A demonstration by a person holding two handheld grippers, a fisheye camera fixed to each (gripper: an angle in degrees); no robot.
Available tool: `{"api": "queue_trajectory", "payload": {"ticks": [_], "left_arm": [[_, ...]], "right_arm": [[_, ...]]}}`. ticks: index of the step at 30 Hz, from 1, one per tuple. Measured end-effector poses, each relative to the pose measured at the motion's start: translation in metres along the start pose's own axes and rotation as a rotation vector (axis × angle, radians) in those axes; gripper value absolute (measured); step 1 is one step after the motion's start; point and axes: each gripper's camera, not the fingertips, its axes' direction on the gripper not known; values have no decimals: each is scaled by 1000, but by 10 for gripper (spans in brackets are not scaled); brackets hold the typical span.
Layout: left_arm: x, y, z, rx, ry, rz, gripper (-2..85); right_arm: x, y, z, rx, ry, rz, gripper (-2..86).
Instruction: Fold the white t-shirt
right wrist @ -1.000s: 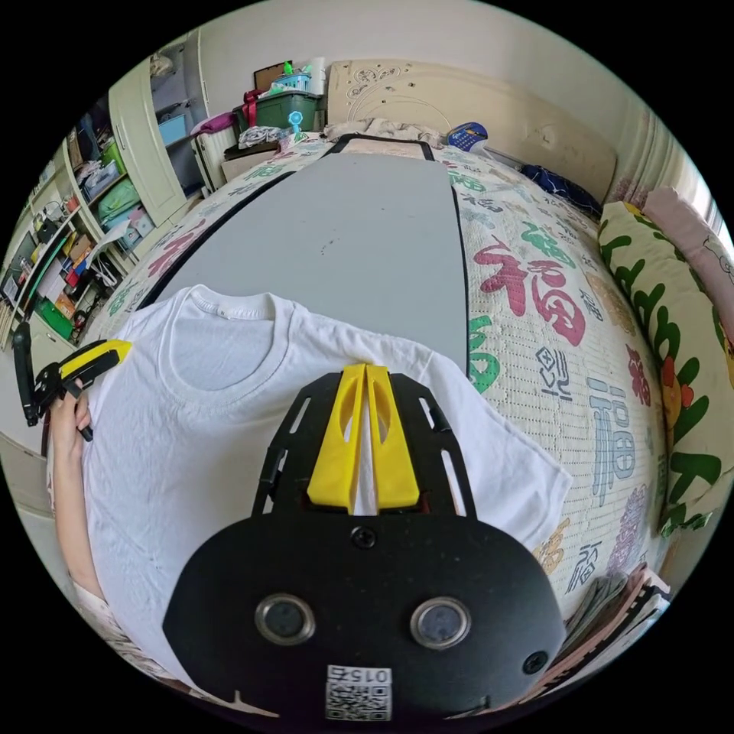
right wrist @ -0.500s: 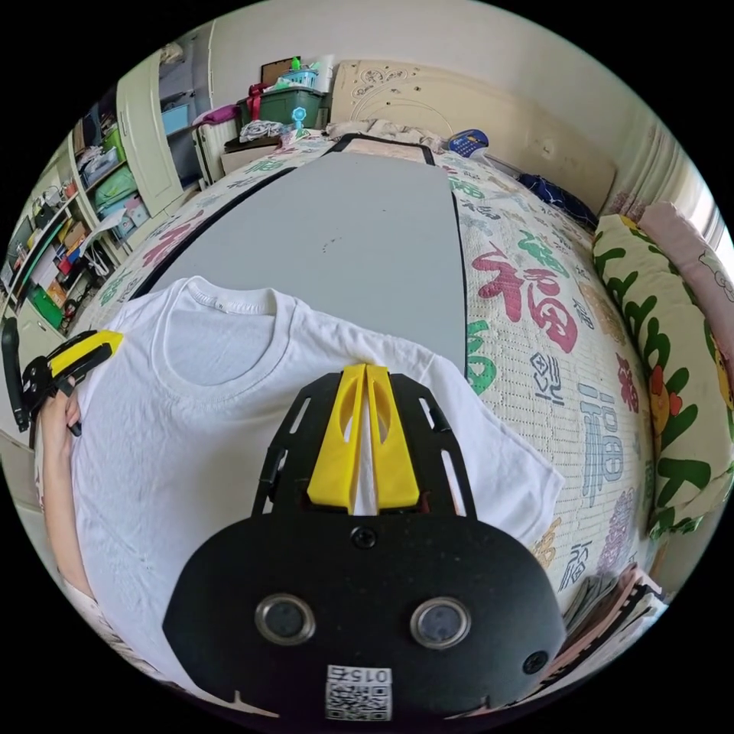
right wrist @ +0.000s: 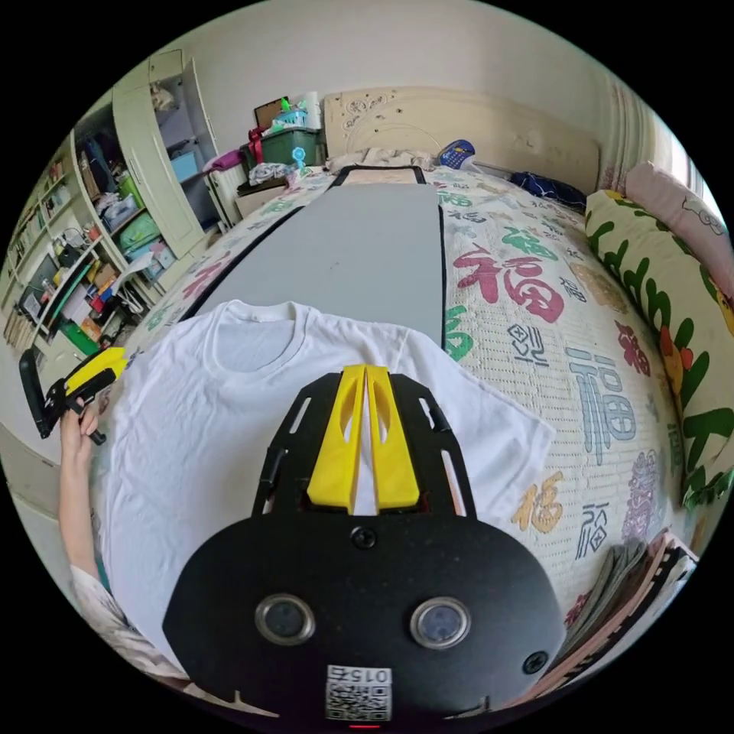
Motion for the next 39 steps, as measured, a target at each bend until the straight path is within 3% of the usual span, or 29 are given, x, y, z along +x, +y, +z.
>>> {"api": "queue_trajectory", "payload": {"ticks": [4, 9, 11, 17, 21, 24, 31, 34, 39], "left_arm": [[-7, 92, -87, 9, 157, 44, 103], [-14, 243, -171, 134, 384, -36, 116], [-13, 316, -192, 162, 364, -114, 118], [-17, 428, -203, 201, 105, -306, 159], [-27, 444, -195, 218, 142, -341, 157], [-36, 452, -186, 195, 239, -320, 104], [-65, 485, -177, 239, 225, -363, 62], [-77, 500, -180, 272, 204, -365, 9], [-88, 517, -165, 261, 181, -332, -6]], "right_arm": [[-10, 109, -127, 43, -81, -146, 0], [-26, 296, -266, 85, -417, -253, 62], [-28, 384, -317, 97, -519, -284, 87], [1, 539, -384, 148, -495, -143, 109], [7, 581, -386, 147, -454, -54, 105], [-5, 595, -389, 141, -487, -41, 104], [-44, 597, -418, 119, -480, -88, 16], [-60, 592, -430, 127, -454, -107, 3], [-78, 592, -458, 199, -395, -86, -3]]}}
